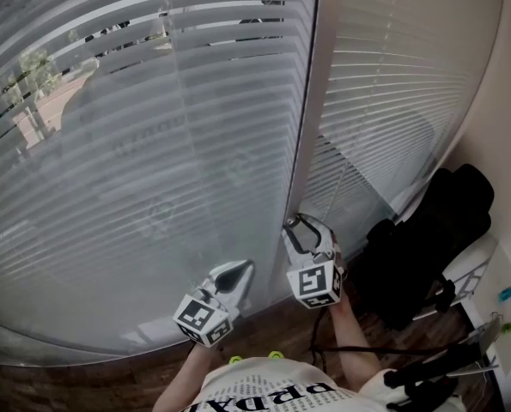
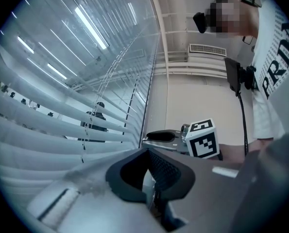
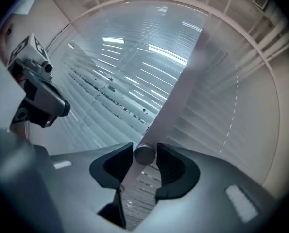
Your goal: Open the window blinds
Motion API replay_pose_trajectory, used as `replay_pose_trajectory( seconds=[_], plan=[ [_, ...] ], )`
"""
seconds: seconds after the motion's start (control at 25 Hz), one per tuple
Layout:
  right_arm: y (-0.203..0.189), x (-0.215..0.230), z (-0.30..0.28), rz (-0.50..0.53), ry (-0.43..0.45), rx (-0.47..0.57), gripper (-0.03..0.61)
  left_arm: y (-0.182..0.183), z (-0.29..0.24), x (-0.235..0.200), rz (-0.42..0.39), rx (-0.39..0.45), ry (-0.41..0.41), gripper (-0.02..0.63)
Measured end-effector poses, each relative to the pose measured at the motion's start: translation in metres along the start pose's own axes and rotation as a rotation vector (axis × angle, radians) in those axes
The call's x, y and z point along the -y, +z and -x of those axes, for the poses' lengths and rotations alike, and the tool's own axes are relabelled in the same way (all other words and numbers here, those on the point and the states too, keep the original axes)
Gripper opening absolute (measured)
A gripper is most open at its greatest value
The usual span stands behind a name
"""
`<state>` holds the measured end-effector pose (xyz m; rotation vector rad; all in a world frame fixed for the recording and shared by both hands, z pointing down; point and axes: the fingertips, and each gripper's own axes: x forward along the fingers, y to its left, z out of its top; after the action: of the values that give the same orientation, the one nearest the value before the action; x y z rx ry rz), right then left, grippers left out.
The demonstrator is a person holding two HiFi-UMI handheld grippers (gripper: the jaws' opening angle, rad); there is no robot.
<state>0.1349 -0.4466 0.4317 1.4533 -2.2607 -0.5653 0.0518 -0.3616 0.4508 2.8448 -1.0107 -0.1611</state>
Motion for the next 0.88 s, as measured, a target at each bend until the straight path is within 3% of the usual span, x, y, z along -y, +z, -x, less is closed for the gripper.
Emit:
replay_pose_trajectory(
  seconds=[0.08,0.4,0.88],
  plan=[
    [-0.0010,0.0009,-0.0017,0.022,-0.006,-0.001,0.137,-0.0002,-0.0002,-0.0008,-0.005,0.001,-0.001,-0.008],
    [-0.0010,0.0008,-0.0025,0.006,-0.014,0.000,0.135,0.0000,0.0026,-0.0041,-0.007,0.001,0.005,-0.008],
    [-0.0027,0.0032,-0.0003,-0.164,-0.015,0.016,0.133,-0.0005,0.0038,-0.0028,-0.001,-0.002,0.003,-0.008]
  ],
)
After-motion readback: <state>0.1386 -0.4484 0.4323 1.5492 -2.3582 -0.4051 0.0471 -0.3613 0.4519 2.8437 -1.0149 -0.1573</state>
